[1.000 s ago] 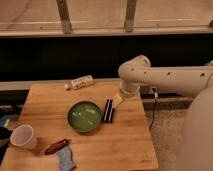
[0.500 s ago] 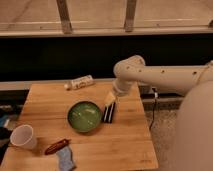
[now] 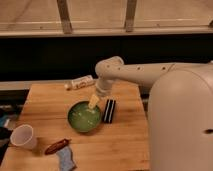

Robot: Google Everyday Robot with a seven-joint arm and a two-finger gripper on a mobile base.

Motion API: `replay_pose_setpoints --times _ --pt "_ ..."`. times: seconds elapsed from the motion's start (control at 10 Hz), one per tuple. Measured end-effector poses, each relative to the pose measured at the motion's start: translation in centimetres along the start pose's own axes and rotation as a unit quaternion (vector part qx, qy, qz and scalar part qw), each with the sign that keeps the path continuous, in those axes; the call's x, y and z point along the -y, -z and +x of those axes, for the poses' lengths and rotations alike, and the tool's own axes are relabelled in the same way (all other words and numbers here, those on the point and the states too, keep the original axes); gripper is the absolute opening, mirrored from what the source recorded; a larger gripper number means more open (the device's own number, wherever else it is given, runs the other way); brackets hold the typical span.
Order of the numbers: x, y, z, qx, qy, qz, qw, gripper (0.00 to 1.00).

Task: Drag the ceramic bowl in a circle

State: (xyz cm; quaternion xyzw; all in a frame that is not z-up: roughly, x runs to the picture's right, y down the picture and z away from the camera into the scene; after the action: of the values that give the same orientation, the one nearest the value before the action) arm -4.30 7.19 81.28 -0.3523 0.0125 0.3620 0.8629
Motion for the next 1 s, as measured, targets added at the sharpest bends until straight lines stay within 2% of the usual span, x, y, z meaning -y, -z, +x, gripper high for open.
replay_pose_setpoints --times 0.2,0.4,0.7,0.8,1.0 --pt "-0.9 -0.6 -0.9 0.005 0.024 -0.015 0.9996 0.8" --pt "-0.9 -0.5 -0.8 0.003 0.025 -0.014 0.9996 0.8" --pt "-0.9 -0.9 0.8 -0.023 0.024 -0.011 0.9994 0.8" --pt "-0.7 -1.7 1.3 -0.031 0.025 -0.015 0.9991 0.8" --pt "-0.8 -3.9 0.6 -0.039 0.026 -0.026 0.9986 0.8"
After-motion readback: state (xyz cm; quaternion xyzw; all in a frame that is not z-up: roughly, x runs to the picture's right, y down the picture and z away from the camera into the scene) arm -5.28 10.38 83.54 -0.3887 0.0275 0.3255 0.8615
